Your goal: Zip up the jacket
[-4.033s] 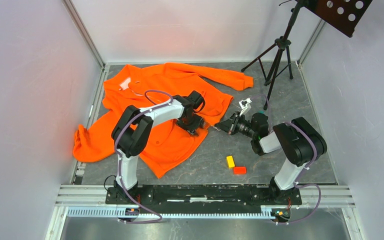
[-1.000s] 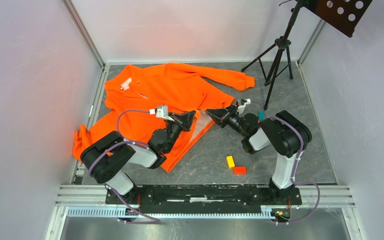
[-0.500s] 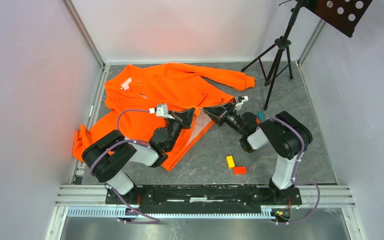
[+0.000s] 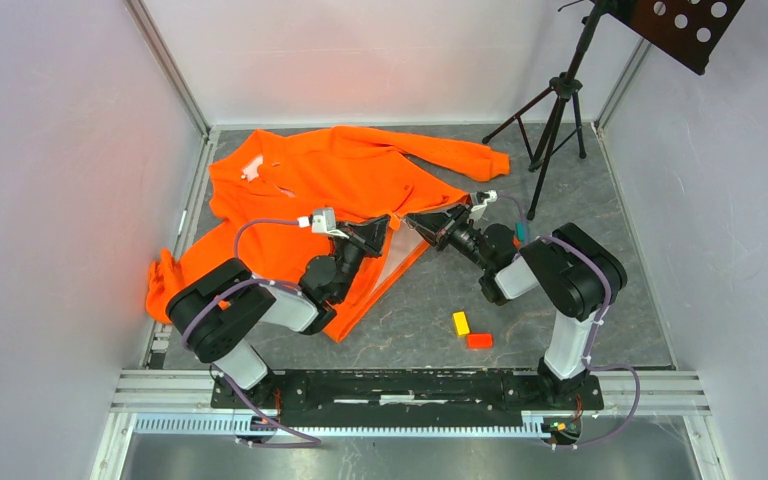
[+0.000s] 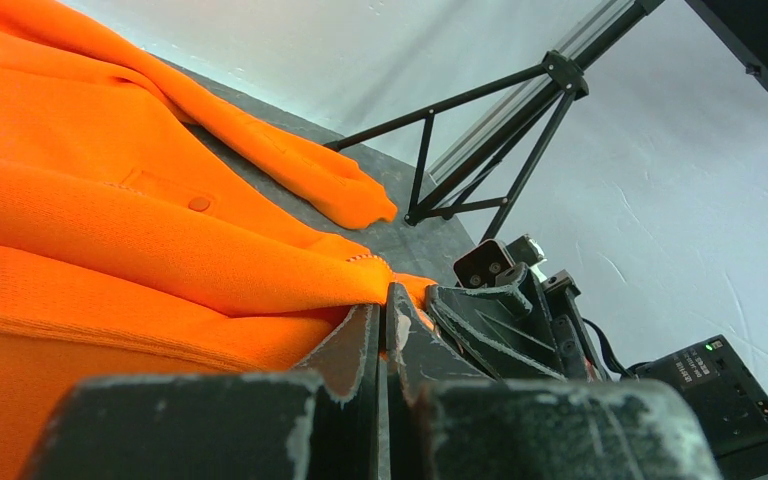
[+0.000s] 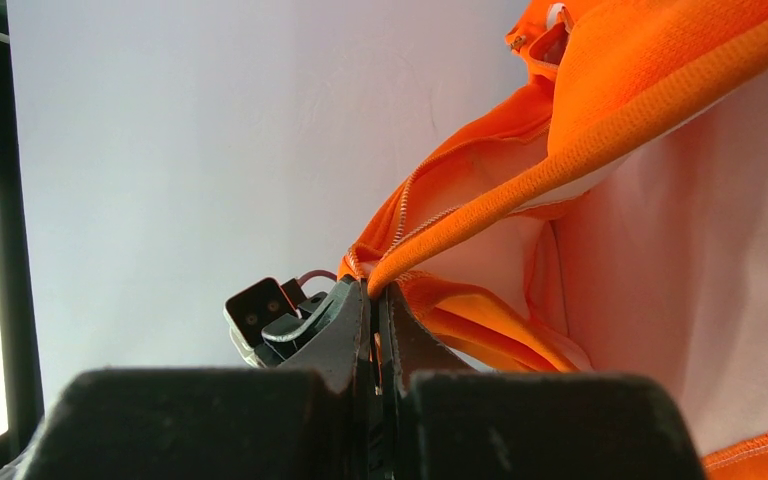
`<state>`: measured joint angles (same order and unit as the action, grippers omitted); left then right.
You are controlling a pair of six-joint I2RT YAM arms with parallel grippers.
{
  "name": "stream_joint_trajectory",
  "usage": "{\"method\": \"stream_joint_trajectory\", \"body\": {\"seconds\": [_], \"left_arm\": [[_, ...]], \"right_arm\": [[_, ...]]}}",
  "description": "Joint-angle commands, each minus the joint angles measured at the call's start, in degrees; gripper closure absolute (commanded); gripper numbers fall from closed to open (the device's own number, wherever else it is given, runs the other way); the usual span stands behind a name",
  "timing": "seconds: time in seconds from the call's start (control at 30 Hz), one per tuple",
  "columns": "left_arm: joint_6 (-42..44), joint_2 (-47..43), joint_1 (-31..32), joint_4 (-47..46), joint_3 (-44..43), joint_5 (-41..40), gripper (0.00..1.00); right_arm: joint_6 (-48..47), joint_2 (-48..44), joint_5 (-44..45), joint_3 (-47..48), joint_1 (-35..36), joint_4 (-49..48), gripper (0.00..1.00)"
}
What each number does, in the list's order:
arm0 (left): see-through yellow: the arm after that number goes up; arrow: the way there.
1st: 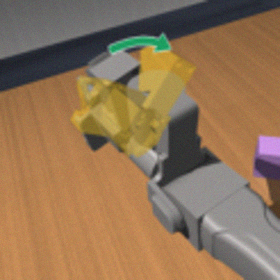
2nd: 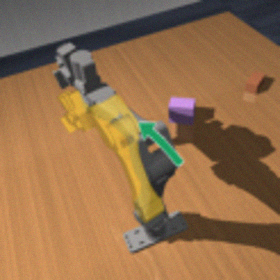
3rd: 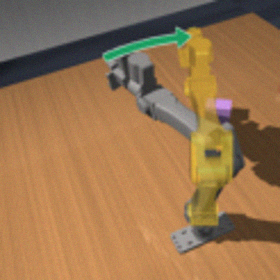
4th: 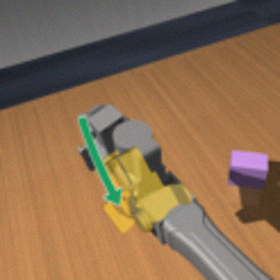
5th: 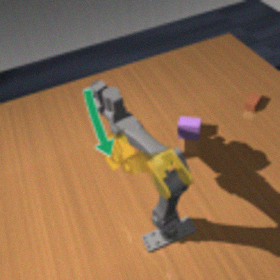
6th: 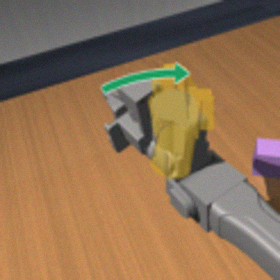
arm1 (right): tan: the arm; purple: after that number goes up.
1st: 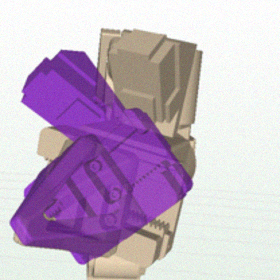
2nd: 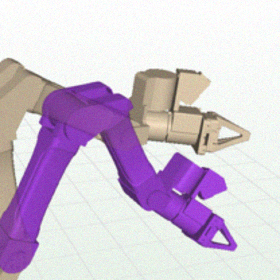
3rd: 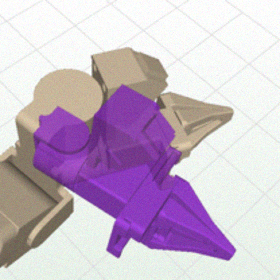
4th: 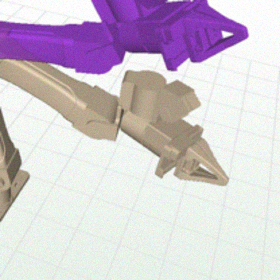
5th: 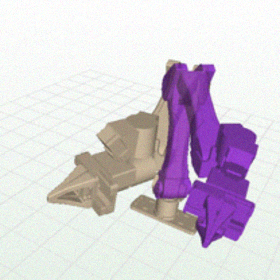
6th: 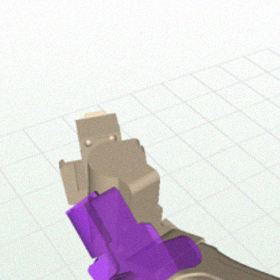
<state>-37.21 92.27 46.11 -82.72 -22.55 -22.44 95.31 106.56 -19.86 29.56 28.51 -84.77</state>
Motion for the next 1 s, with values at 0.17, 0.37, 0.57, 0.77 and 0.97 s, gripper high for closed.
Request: {"method": "stream_joint_trajectory", "body": {"seconds": [0.17,0.37,0.57,0.77,0.97], "left_arm": [[3.2,-0.6,0.4,-4.9,0.2,-3.0,0.98],[3.0,-0.5,0.4,-3.7,-0.2,-3.4,0.98],[2.6,0.0,0.4,-3.7,-0.8,-3.1,0.98],[3.0,0.2,0.4,-3.8,-0.7,-3.5,0.98],[4.0,-0.1,0.4,-3.7,-0.1,-4.5,0.98]], "right_arm": [[-0.1,-2.5,-0.1,0.7,0.3,-27.5,1.00],[-0.1,-2.5,-0.3,1.0,0.4,-27.4,1.00],[0.5,-1.7,-0.3,1.2,0.8,-27.4,1.00],[0.2,-2.4,-0.4,1.3,0.8,-27.4,1.00],[0.2,-2.7,-0.3,1.1,0.8,-27.4,1.00]]}}
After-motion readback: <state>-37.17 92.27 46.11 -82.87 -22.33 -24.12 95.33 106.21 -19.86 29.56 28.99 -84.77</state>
